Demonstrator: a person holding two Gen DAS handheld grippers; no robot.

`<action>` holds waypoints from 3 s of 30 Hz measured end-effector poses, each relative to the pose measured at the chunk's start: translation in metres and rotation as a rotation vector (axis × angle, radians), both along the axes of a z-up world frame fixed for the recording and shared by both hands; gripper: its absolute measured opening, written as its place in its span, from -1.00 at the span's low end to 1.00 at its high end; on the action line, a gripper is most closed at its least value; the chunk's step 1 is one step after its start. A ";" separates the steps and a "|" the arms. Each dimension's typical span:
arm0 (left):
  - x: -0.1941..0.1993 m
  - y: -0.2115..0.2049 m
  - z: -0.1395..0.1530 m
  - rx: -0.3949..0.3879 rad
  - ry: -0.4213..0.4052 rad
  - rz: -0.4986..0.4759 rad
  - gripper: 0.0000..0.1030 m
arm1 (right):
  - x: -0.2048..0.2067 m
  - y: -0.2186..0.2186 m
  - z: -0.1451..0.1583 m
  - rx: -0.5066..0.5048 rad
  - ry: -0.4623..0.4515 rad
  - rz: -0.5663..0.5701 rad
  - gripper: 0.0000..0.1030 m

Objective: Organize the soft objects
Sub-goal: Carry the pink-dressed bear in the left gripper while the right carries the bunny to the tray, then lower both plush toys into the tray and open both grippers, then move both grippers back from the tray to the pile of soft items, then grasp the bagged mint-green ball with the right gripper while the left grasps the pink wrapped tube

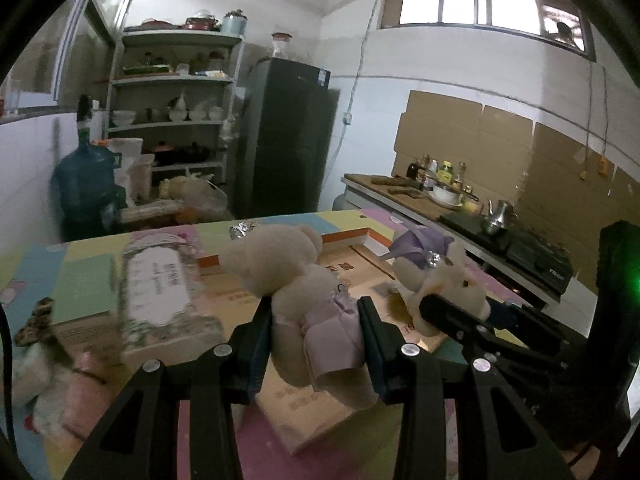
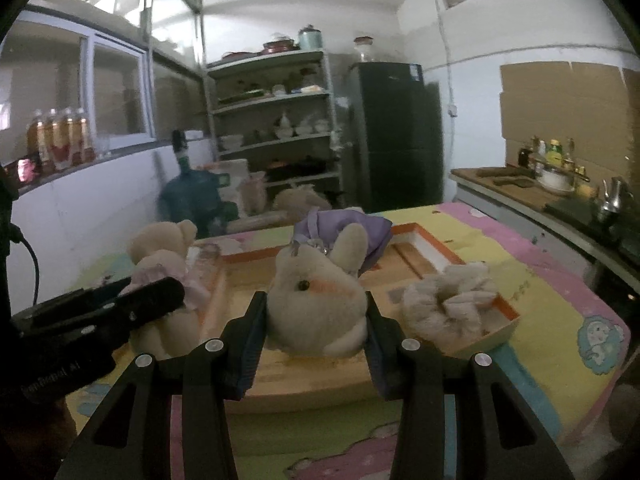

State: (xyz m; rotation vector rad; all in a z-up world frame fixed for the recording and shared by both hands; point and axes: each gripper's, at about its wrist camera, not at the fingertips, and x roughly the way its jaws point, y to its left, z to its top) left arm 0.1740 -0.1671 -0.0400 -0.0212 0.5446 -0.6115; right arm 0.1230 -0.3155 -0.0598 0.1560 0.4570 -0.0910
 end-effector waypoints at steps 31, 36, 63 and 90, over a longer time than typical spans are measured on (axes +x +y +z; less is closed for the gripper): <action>0.077 -0.065 -0.041 0.092 0.184 0.026 0.29 | 0.067 -0.053 -0.050 0.040 0.149 0.027 -0.06; 0.071 -0.064 -0.037 0.080 0.157 0.037 0.70 | 0.064 -0.055 -0.049 0.031 0.151 0.012 0.10; -0.032 0.074 0.057 0.073 -0.187 0.196 0.78 | -0.006 0.048 0.012 0.058 0.007 0.132 0.44; -0.019 0.161 -0.035 0.116 -0.010 0.175 0.77 | 0.066 0.173 -0.047 -0.262 0.183 0.268 -0.30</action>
